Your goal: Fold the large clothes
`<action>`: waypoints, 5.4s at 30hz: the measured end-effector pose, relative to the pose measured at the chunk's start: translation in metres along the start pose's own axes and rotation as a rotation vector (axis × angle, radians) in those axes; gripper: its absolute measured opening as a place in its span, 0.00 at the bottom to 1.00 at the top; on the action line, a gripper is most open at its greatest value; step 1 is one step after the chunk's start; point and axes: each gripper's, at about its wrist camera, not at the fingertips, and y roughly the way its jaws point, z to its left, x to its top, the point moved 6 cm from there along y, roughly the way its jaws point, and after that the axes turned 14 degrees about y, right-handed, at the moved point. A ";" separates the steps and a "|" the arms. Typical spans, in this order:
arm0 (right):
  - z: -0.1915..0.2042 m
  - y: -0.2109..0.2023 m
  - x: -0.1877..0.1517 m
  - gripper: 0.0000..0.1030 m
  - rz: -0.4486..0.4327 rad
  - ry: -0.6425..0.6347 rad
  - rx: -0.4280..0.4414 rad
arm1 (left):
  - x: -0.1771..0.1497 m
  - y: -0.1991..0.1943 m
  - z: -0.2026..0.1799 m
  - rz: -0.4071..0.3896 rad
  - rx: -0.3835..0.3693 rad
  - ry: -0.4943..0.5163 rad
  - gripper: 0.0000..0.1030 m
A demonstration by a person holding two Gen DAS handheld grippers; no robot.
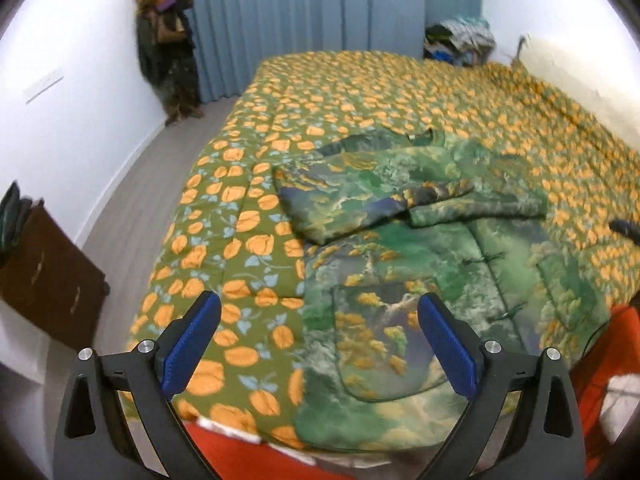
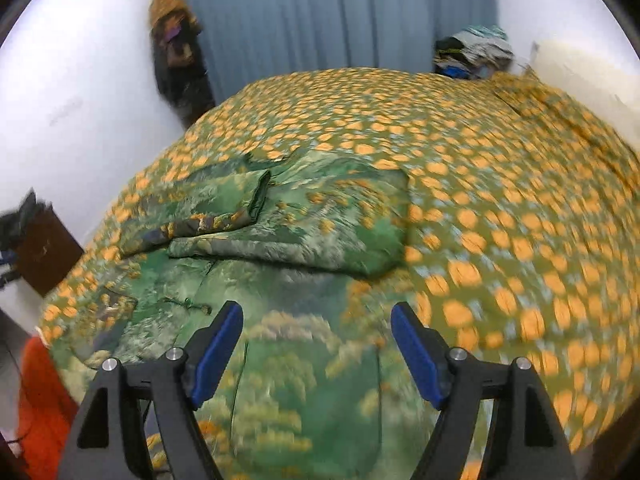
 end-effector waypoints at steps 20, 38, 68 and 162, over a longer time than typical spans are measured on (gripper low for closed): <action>-0.084 0.005 -0.074 0.76 0.201 0.054 -0.072 | -0.075 0.066 -0.014 0.181 -0.231 -0.117 0.97; -0.077 0.054 -0.116 0.16 0.567 0.078 0.143 | -0.118 0.102 -0.050 0.399 -0.400 -0.082 0.38; -0.027 -0.086 -0.082 0.11 0.507 0.289 0.400 | -0.111 -0.052 0.003 0.351 -0.551 -0.274 0.16; -0.024 0.246 0.072 0.30 0.070 0.172 0.014 | 0.012 0.235 0.087 0.044 -0.074 -0.381 0.82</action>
